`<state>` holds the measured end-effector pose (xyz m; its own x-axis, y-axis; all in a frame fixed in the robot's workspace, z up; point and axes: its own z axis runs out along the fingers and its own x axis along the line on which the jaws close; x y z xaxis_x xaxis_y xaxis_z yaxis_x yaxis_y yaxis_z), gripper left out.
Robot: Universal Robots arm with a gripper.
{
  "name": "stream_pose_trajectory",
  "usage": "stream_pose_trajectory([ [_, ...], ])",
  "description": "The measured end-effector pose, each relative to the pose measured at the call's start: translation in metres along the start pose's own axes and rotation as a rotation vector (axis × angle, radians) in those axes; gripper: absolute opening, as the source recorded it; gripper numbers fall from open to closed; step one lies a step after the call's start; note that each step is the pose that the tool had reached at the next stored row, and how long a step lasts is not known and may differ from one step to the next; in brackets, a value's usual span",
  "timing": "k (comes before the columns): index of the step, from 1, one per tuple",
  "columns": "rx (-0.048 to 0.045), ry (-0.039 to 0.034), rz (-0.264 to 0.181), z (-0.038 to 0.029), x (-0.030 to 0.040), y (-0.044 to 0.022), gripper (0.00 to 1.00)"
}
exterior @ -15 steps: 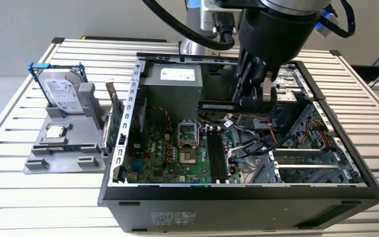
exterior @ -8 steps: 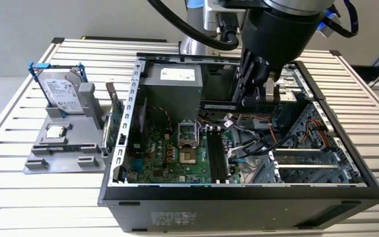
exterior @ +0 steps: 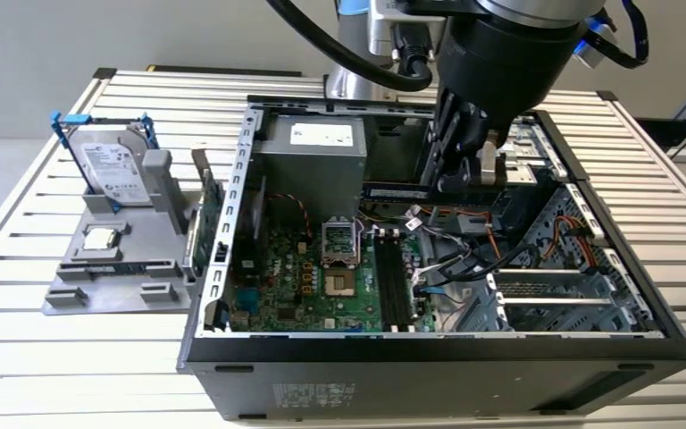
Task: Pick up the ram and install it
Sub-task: 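Pick up the ram and move it above insertion slot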
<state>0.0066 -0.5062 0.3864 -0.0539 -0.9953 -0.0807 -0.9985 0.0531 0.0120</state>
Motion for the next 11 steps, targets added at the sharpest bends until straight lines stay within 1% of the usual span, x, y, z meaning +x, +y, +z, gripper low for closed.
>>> stream_pose_trajectory([
  [3, 0.0005, -0.0002, 0.006, 0.0001, 0.0000, 0.0000, 0.00],
  [11, 0.0052, -0.0008, 0.064, 0.0000, 0.0000, 0.0000, 0.00],
])
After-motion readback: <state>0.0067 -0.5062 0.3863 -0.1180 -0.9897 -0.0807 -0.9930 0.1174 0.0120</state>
